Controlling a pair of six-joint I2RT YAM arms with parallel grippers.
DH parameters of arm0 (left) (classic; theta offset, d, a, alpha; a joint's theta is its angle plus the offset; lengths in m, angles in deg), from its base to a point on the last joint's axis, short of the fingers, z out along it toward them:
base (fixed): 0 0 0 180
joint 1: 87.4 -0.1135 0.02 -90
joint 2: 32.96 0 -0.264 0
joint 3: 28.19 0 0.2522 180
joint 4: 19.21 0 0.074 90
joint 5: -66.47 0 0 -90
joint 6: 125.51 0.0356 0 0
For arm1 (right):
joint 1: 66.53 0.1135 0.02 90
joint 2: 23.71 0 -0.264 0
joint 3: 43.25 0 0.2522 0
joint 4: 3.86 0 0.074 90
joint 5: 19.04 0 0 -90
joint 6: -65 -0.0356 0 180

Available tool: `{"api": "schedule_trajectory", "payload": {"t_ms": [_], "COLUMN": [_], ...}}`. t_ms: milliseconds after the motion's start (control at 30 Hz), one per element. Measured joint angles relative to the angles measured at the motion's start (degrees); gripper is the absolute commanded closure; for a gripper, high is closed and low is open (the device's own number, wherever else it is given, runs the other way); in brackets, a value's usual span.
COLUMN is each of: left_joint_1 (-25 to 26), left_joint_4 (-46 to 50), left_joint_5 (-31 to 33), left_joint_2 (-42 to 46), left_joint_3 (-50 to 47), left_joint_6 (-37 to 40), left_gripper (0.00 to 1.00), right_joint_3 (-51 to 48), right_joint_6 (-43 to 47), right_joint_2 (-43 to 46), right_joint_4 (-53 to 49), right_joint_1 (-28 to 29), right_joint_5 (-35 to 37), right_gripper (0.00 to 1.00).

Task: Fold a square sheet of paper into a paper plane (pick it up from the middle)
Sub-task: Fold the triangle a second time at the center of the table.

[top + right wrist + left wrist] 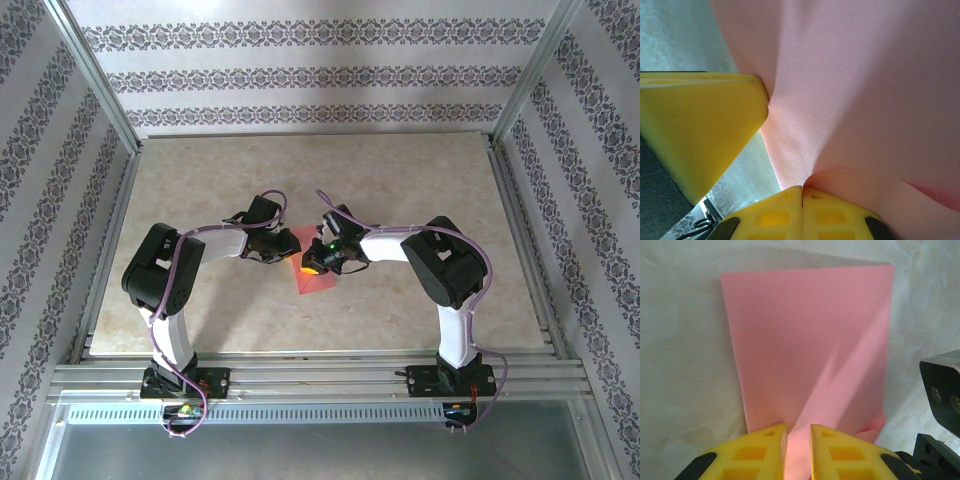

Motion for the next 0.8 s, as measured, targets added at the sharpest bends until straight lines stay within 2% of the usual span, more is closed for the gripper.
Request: {"api": "schedule_trajectory", "payload": {"t_ms": [567,800], "left_joint_1": [0.00,-0.02], "left_joint_4": [0.02,0.24], "left_joint_5": [0.22,0.76], "left_joint_2": [0.02,0.48], "left_joint_3": [-0.02,-0.04], "left_joint_6": [0.00,-0.04], "left_gripper": [0.80,0.80], "right_joint_3": [0.00,0.00], "right_joint_6": [-0.48,-1.46], "right_joint_2": [0.00,0.00], "right_joint_4": [0.02,0.20], "right_joint_1": [0.00,0.07], "right_joint_5": [0.48,1.09], "right_gripper": [0.95,0.86]}}
